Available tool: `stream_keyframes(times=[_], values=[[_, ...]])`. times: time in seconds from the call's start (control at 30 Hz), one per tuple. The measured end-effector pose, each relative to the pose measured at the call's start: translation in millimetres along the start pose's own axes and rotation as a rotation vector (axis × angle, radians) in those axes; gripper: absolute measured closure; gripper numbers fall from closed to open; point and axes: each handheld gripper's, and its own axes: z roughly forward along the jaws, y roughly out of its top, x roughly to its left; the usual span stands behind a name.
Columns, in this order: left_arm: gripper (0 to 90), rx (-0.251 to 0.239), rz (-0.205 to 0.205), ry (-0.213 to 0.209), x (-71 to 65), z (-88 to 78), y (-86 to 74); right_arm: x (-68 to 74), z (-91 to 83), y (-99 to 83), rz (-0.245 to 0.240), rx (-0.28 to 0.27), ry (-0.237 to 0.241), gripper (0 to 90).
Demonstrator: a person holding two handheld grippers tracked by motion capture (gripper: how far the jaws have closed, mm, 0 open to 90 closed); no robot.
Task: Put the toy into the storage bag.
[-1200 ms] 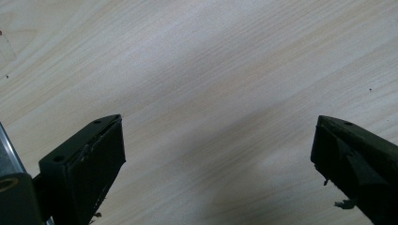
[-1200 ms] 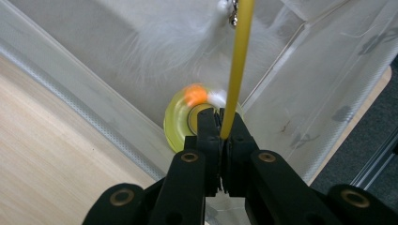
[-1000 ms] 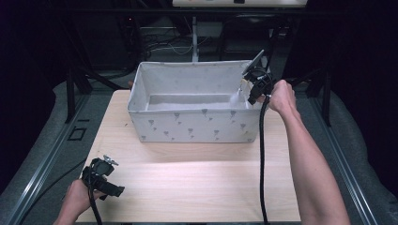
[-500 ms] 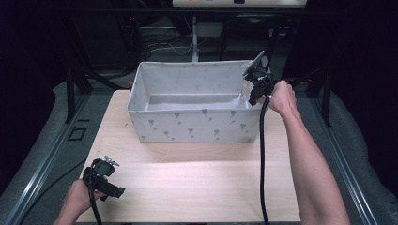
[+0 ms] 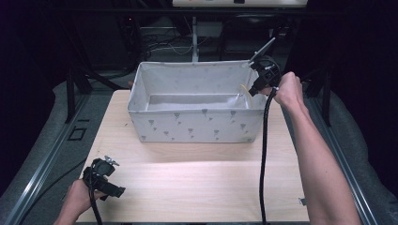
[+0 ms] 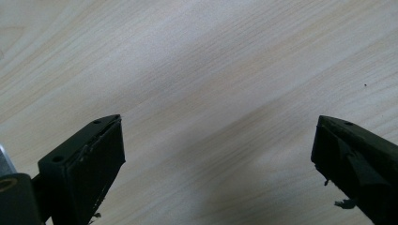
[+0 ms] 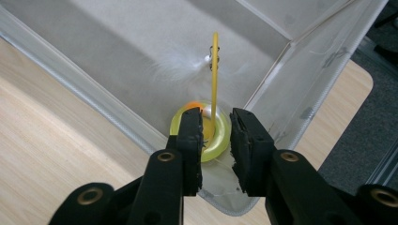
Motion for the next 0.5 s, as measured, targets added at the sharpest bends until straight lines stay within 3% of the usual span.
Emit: stream_keyframes(times=[0.1,0.27,0.5], values=[[3.1,-0.002,-0.001,-0.002,-0.1,0.5,0.0,2.8,-4.5,-0.8,-0.011,-0.004,0.004,66.7],[3.1,0.002,0.001,-0.004,-0.2,0.8,0.1,5.7,-11.1,-4.5,-0.012,-0.035,0.015,48.8],[3.0,0.002,0.001,-0.004,-0.3,0.7,0.2,13.5,-23.4,-12.0,-0.011,-0.109,0.029,26.5]])
